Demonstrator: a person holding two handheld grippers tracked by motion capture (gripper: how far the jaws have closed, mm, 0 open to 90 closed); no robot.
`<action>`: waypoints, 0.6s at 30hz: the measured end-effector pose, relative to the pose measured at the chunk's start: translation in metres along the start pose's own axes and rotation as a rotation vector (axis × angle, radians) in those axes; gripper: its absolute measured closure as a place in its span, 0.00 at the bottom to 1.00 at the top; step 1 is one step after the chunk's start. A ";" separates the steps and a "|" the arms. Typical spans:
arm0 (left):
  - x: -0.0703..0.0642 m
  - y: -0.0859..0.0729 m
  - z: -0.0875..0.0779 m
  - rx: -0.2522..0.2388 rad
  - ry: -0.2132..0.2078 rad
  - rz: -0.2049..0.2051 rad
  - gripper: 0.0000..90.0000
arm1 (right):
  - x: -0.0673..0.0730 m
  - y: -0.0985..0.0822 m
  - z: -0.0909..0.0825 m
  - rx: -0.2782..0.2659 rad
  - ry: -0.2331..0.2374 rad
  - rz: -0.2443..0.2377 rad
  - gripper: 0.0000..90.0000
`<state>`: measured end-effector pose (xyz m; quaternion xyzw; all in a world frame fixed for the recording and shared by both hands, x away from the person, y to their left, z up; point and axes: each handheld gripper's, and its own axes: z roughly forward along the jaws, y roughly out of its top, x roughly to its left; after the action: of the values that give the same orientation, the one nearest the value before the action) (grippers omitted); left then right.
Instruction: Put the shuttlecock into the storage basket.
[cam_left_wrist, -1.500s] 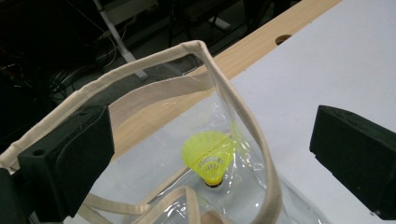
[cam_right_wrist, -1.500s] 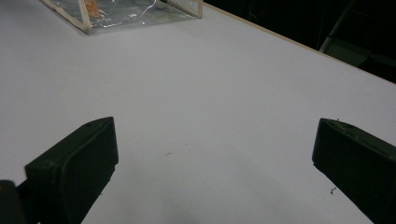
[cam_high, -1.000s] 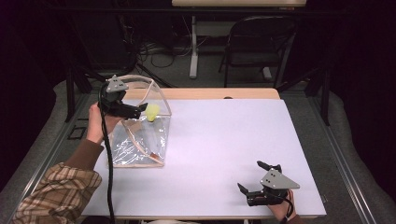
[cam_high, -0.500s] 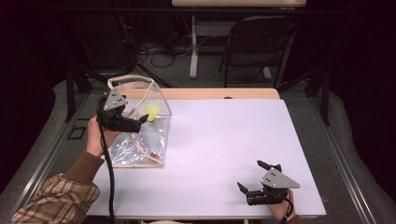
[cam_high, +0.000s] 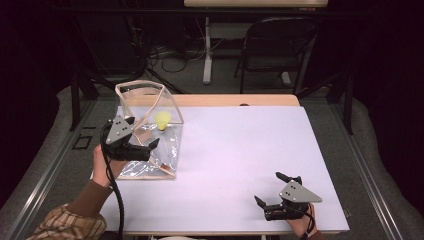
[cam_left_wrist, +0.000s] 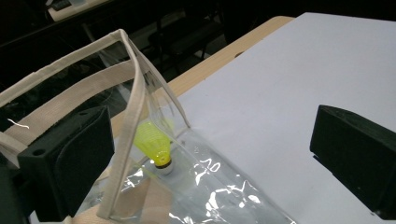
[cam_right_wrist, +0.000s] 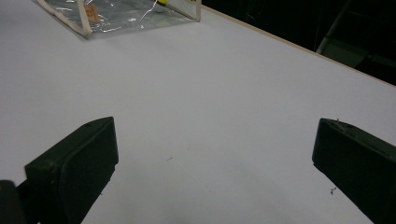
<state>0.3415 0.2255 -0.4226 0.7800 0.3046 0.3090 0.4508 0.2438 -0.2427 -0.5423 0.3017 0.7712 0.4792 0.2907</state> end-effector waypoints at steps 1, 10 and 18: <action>-0.002 -0.002 -0.002 -0.007 -0.002 -0.001 0.00 | 0.000 0.000 -0.001 0.001 -0.002 0.001 0.00; -0.015 -0.029 -0.011 -0.038 -0.020 -0.025 0.00 | 0.001 0.000 0.000 0.001 0.001 0.001 0.00; -0.020 -0.052 -0.016 -0.058 -0.020 -0.051 0.00 | 0.001 0.000 -0.001 -0.003 -0.001 -0.002 0.00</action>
<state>0.3065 0.2397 -0.4665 0.7618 0.3107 0.2985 0.4838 0.2428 -0.2425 -0.5417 0.3009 0.7707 0.4798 0.2920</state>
